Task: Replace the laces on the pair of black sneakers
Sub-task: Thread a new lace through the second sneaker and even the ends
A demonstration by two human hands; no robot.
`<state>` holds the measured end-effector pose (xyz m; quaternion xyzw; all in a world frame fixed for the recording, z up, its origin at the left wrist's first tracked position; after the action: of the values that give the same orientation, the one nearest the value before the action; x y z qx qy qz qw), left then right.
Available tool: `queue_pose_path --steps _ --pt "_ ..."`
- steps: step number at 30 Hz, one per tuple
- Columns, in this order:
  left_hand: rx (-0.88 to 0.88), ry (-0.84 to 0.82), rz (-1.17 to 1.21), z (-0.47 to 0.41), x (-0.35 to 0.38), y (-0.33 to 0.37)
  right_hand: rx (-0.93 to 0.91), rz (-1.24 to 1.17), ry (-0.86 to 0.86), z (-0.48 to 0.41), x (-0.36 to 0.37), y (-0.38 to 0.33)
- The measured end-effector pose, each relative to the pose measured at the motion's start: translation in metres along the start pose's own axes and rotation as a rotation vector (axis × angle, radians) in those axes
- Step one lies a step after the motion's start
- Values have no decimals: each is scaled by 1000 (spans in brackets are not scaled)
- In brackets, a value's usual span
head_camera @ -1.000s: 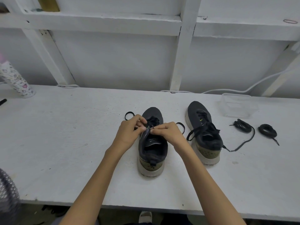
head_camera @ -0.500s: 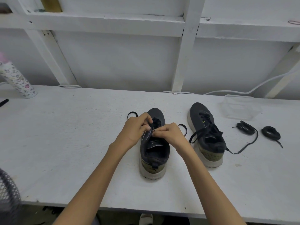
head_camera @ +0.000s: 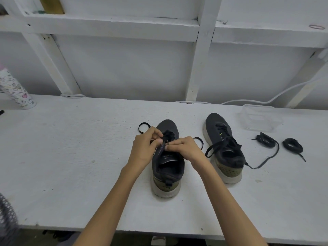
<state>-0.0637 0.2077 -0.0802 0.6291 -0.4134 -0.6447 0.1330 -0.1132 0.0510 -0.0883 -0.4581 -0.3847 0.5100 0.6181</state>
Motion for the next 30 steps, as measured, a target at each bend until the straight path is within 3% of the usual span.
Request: queue_pose_path --steps 8,14,21,30 --pt "-14 38 49 1 5 -5 23 -17 2 1 0 -2" --pt "-95 98 211 7 11 -9 24 -65 -6 4 0 -3" --pt "-147 61 329 13 8 -14 25 -81 -3 5 -1 -2" --pt "32 -1 -15 4 -9 -2 -19 20 9 5 2 -2"
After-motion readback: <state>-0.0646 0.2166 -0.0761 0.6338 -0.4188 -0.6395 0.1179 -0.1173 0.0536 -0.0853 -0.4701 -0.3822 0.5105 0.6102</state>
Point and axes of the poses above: each hand's wrist, its own z-axis away from the middle knuckle, its own x-axis out of the palm, y = z × x, the point moved 1 cm from there along -z, towards the middle knuckle, and after that the axes turned 10 degrees about -z, right-handed, at the moved point
